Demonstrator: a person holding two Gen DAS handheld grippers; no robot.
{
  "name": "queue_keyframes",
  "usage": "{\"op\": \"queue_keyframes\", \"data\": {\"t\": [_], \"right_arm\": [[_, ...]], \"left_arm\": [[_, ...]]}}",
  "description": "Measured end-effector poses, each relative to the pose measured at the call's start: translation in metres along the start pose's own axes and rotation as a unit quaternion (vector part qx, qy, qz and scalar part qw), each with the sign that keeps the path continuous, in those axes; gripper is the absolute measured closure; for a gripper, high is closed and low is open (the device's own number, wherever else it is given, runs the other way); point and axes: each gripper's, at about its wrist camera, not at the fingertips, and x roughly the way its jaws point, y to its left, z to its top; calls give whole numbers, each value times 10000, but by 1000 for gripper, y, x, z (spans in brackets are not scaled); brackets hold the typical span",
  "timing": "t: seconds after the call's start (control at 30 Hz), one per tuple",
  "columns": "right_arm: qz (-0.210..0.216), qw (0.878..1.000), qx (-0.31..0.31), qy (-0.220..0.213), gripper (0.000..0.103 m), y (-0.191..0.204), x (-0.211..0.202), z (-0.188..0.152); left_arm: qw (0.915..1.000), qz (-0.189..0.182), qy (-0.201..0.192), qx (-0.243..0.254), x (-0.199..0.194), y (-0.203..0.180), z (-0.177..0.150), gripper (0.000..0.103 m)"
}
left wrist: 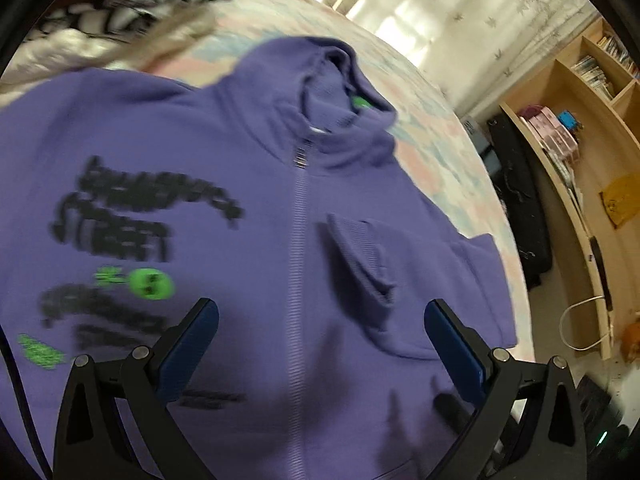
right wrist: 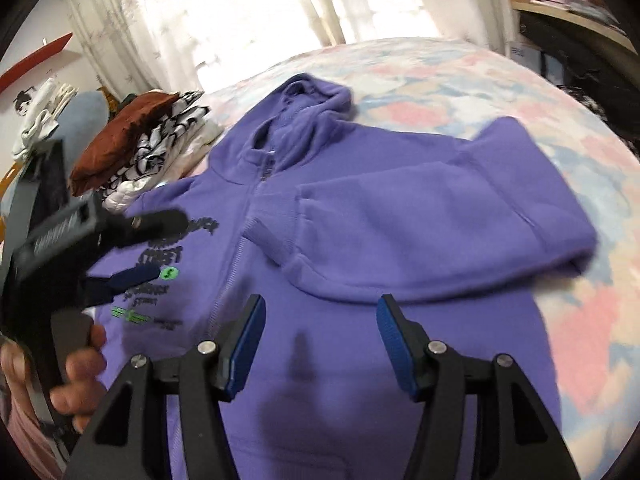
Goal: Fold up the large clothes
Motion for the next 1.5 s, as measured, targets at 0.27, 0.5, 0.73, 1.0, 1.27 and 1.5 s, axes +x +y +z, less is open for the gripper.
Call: {"op": "queue_keyframes", "data": {"t": [0.27, 0.5, 0.73, 1.0, 1.27, 1.5], "right_arm": [[202, 9986, 459, 170, 45, -29, 2, -22], [360, 9974, 617, 114, 45, -38, 2, -25], [161, 9970, 755, -30, 45, -54, -16, -14], [-396, 9909, 1270, -201, 45, -113, -33, 4], [-513, 9922, 1130, 71, 45, -118, -28, 4], [-67, 9924, 1158, 414, 43, -117, -8, 29]], "left_arm": [[9976, 220, 626, 182, 67, -38, 6, 50], [9848, 788, 265, 1525, 65, -101, 2, 95], [9642, 825, -787, 2392, -13, -156, 16, 95], [9418, 1101, -1707, 2678, -97, -169, 62, 96], [9632, 1716, -539, 1998, -54, -39, 65, 92], [9747, 1918, -1, 1146, -17, 48, 44, 69]]}}
